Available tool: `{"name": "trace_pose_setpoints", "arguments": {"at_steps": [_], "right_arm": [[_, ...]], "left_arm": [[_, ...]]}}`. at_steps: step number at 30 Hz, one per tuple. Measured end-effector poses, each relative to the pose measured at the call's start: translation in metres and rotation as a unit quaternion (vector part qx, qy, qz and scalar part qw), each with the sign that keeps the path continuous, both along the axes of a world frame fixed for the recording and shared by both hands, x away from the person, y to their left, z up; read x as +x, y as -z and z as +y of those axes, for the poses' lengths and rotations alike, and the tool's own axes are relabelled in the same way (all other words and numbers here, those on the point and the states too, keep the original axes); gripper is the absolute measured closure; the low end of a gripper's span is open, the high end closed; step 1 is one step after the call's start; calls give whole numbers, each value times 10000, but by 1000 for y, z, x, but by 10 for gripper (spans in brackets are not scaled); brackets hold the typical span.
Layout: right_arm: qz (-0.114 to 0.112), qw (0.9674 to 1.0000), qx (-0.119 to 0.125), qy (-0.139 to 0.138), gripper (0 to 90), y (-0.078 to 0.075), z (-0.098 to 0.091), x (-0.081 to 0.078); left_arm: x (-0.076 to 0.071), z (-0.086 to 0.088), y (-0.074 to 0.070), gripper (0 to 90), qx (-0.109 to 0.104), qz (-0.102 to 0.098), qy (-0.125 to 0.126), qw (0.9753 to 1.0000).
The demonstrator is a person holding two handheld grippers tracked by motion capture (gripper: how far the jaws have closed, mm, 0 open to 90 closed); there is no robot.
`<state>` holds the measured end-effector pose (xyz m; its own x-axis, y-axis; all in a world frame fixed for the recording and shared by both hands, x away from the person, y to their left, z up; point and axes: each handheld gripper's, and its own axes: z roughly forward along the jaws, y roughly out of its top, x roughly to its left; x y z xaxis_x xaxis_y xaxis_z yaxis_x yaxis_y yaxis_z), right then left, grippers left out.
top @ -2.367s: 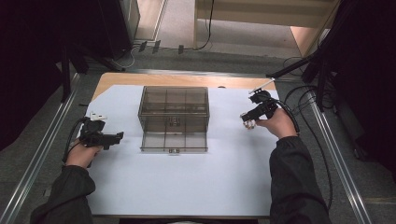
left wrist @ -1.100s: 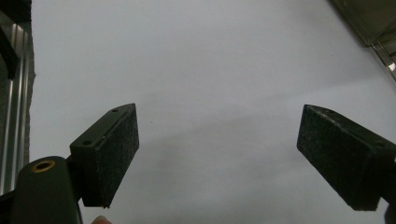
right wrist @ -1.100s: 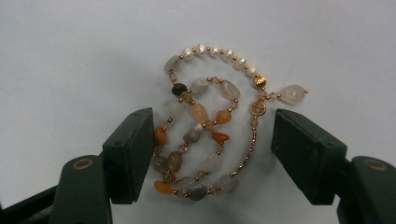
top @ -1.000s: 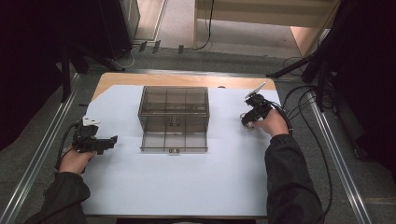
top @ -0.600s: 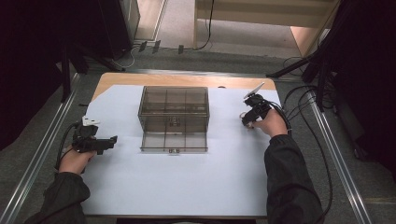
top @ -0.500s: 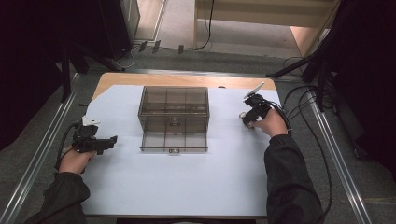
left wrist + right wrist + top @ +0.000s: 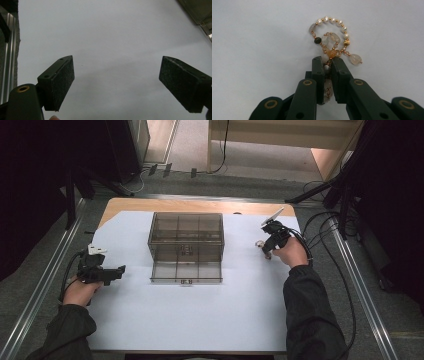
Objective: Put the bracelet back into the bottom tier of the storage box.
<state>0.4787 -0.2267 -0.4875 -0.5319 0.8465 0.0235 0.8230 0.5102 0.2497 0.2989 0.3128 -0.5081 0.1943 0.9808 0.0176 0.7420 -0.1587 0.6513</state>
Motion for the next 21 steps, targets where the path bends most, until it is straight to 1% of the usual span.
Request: {"name": "trace_pose_setpoints", "arguments": {"at_steps": [2, 4, 6, 11, 12, 15, 19, 21], "right_arm": [[-12, 10000, 32, -11, 863, -1, -2, 0], [7, 9999, 119, -21, 865, -3, -4, 0], [8, 9999, 156, -16, 865, -3, -5, 0], [-12, 9999, 150, -31, 866, -5, -6, -1], [-51, 9999, 147, -18, 865, -6, -7, -1], [-66, 9997, 232, 4, 865, -8, -10, -2], [-179, 9990, 414, 68, 865, -16, -14, -4], [-320, 9981, 511, 81, 865, -22, -15, -6]], "left_arm": [[0, 0, 0, 141, 11, -1, -8, 10000], [0, 1, 0, 141, 9, -1, -13, 10000], [0, 1, 0, 141, 9, -1, -4, 10000], [0, 1, 0, 141, 5, -1, -11, 10000], [0, 1, 0, 141, 8, -3, -9, 10000], [0, 1, 0, 141, 3, -4, -12, 10000], [1, 1, 0, 141, 3, -7, -4, 10000], [1, 1, 0, 141, -8, -2, -2, 10000]]}}
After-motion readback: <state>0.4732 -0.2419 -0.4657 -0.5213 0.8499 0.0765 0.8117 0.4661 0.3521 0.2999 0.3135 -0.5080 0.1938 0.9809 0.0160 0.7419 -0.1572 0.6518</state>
